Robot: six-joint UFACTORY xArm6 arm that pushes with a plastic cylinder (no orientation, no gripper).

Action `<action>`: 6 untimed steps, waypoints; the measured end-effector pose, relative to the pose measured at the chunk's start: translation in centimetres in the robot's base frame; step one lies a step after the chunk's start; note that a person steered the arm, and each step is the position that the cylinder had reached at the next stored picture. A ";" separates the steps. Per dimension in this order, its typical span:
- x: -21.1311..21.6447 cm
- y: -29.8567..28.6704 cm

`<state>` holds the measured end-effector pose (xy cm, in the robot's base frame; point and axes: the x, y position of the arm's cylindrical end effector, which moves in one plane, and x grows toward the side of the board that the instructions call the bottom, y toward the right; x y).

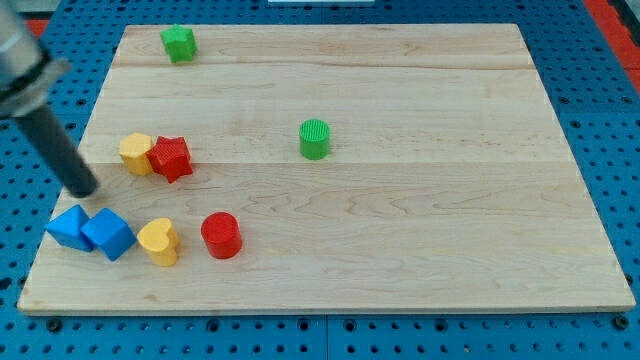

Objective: Place the yellow hexagon bottom right to the green star

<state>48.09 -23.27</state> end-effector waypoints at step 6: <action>-17.2 13.7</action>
